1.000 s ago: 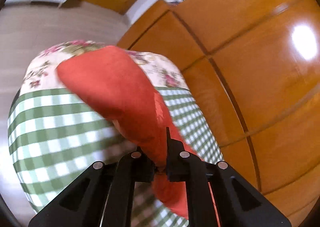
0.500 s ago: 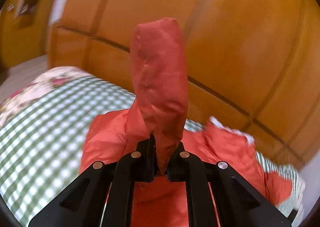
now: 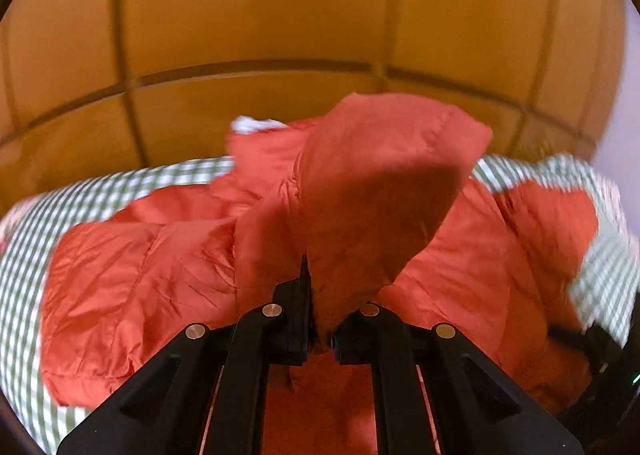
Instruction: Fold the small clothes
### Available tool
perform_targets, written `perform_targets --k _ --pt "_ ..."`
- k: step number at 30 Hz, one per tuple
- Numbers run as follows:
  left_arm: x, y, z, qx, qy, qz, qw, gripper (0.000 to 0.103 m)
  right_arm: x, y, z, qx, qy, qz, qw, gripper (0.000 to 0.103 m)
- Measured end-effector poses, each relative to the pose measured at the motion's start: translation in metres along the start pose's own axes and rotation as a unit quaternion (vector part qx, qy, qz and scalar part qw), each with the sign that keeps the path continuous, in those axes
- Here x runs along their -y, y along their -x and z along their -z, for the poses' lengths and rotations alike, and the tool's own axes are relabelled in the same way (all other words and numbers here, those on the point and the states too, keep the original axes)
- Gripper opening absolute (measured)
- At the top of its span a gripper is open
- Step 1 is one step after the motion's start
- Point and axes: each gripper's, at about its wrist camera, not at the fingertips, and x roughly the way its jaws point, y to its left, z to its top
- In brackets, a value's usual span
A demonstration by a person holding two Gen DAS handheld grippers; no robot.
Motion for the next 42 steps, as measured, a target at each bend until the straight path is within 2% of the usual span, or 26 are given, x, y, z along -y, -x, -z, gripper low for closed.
perform_targets --k 4,8,10,11,12,13,14,15,18,20,23,24,25,26,27,29,33,35,38,40,42 --pt "0.026 -0.025 0.012 -0.025 -0.059 -0.003 0.9979 0.007 -0.001 0.0 0.0 0.0 0.0 0.0 1.0 0.101" --pt "0.019 -0.042 0.027 -0.044 -0.063 -0.002 0.997 0.007 0.0 0.0 0.0 0.0 0.0 0.0 1.0 0.101" --pt "0.014 -0.039 0.03 -0.046 -0.061 0.007 0.9971 0.019 0.0 -0.001 0.0 0.0 0.0 -0.001 1.0 0.101" --pt "0.013 -0.036 0.031 -0.045 -0.06 0.016 0.997 0.034 0.0 -0.001 0.0 0.0 -0.001 -0.001 1.0 0.101" --pt "0.013 -0.033 0.032 -0.045 -0.061 0.018 0.997 0.055 0.0 -0.001 0.0 0.0 -0.001 -0.001 1.0 0.101" --pt "0.012 -0.027 0.032 -0.042 -0.059 0.018 0.9972 0.067 0.0 -0.001 0.0 0.0 -0.001 -0.002 1.0 0.101" --pt "0.012 -0.02 0.033 -0.032 -0.056 0.02 0.9977 0.087 -0.001 -0.001 0.0 0.0 -0.002 -0.002 1.0 0.101" --pt "0.008 -0.008 0.035 -0.012 -0.049 0.03 0.9983 0.091 -0.002 -0.001 0.0 0.0 -0.002 -0.002 1.0 0.101" --pt "-0.003 0.021 0.038 0.025 -0.019 0.052 0.9981 0.091 -0.001 -0.001 0.0 0.0 -0.002 -0.002 1.0 0.101" --pt "-0.021 0.037 0.045 0.045 0.018 0.049 0.9976 0.091 0.0 -0.001 0.0 0.0 -0.002 -0.002 1.0 0.101" --pt "-0.053 0.056 0.058 0.064 0.081 0.022 0.9945 0.091 0.0 -0.002 0.001 0.0 -0.001 -0.002 1.0 0.101" --pt "-0.069 0.064 0.066 0.067 0.111 0.001 0.9915 0.091 0.0 -0.002 0.001 0.0 -0.001 -0.001 1.0 0.101" --pt "-0.078 0.067 0.073 0.066 0.125 -0.012 0.9899 0.091 0.0 -0.002 0.001 0.0 -0.001 -0.001 1.0 0.101" --pt "-0.09 0.073 0.082 0.06 0.144 -0.034 0.9872 0.087 -0.001 -0.002 0.002 0.0 0.0 -0.001 1.0 0.101" --pt "-0.1 0.075 0.087 0.052 0.157 -0.05 0.985 0.077 -0.001 -0.002 0.002 0.0 0.0 -0.001 1.0 0.101" --pt "-0.119 0.078 0.101 0.031 0.188 -0.066 0.9795 0.064 -0.001 -0.002 0.002 0.0 0.0 0.0 1.0 0.101" --pt "-0.147 0.077 0.118 0.008 0.246 -0.087 0.9654 0.064 -0.005 -0.004 -0.003 -0.012 0.012 0.019 1.0 0.101" --pt "-0.158 0.083 0.125 0.013 0.279 -0.065 0.9579 0.064 -0.007 0.003 -0.014 -0.007 0.008 0.024 1.0 0.101" --pt "-0.156 0.089 0.129 0.033 0.28 -0.039 0.9585 0.066 -0.01 0.019 -0.041 0.033 -0.04 -0.025 0.998 0.101" --pt "-0.146 0.093 0.13 0.038 0.262 -0.03 0.964 0.071 -0.015 0.016 -0.06 0.037 -0.062 -0.058 0.996 0.101" --pt "-0.137 0.093 0.13 0.039 0.247 -0.038 0.9675 0.073 -0.021 -0.001 -0.077 0.019 -0.084 -0.09 0.992 0.1"
